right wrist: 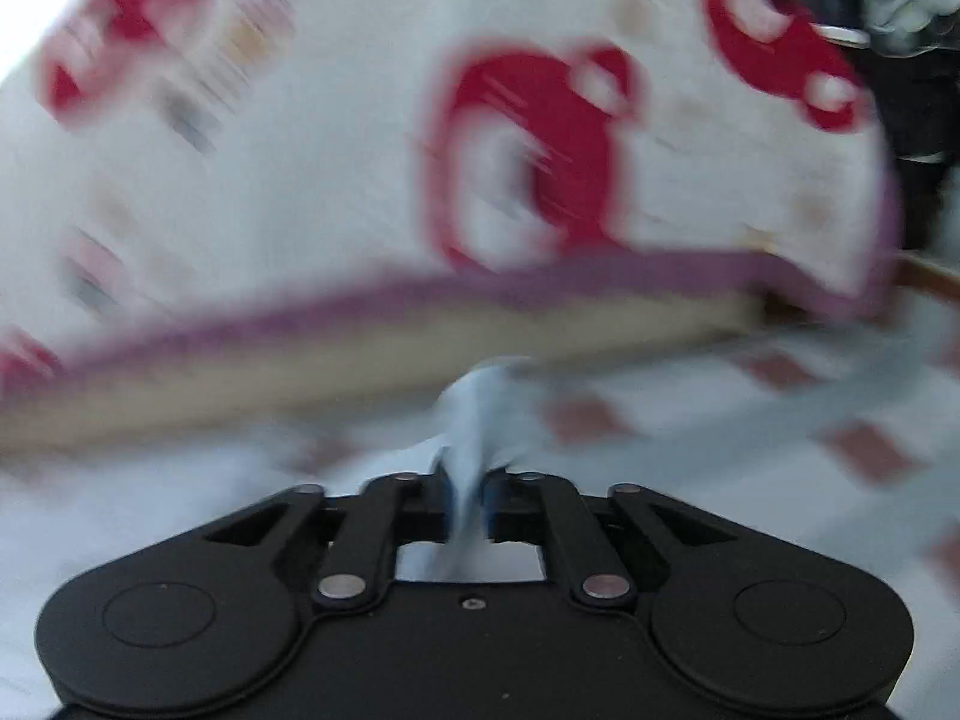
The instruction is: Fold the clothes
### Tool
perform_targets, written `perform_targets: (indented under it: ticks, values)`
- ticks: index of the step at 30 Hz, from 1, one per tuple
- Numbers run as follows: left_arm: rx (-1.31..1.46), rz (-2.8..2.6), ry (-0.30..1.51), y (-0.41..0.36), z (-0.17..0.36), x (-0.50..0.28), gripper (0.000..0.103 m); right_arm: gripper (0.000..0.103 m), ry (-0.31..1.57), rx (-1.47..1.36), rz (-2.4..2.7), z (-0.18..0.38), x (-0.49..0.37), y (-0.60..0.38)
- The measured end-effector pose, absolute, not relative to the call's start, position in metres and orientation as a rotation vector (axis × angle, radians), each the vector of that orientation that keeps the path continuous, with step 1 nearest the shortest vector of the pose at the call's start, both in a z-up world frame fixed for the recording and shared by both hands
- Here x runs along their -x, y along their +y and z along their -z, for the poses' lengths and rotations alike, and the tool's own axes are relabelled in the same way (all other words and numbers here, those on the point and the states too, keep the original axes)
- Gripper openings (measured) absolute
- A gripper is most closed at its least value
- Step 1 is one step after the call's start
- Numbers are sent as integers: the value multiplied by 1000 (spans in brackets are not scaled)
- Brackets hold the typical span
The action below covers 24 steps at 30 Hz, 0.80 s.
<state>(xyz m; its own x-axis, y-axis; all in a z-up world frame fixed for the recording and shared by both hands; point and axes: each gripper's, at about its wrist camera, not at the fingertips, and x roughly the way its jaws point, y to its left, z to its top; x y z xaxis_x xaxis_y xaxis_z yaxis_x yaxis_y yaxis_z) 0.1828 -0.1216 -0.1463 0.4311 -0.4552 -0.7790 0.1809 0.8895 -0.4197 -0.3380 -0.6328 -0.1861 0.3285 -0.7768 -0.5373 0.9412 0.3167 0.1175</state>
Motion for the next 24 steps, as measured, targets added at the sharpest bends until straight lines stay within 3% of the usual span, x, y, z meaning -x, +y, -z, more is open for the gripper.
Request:
perform_targets:
  ticks: [4,9,10,12,14,15,17,24]
  values:
    - [256,413,1125,-125,153,-179,50,14,494,-623,1273,212,361,-648]
    - [260,421,1128,-124,154,-179,50,16,601,-531,1310,203,338,-627]
    - [266,420,1130,-123,154,-180,50,24,628,-512,1381,203,337,-631]
    - [271,424,1132,-123,154,-180,50,30,683,-475,1528,204,336,-641]
    - [264,432,1130,-125,154,-180,50,31,604,-437,1559,189,335,-629]
    - [259,436,1130,-125,154,-180,50,31,533,-396,1518,177,331,-617]
    - [260,443,1130,-127,154,-180,51,41,490,-312,1408,156,312,-595]
    - [254,472,1152,-135,159,-180,62,42,588,-310,798,140,196,-530]
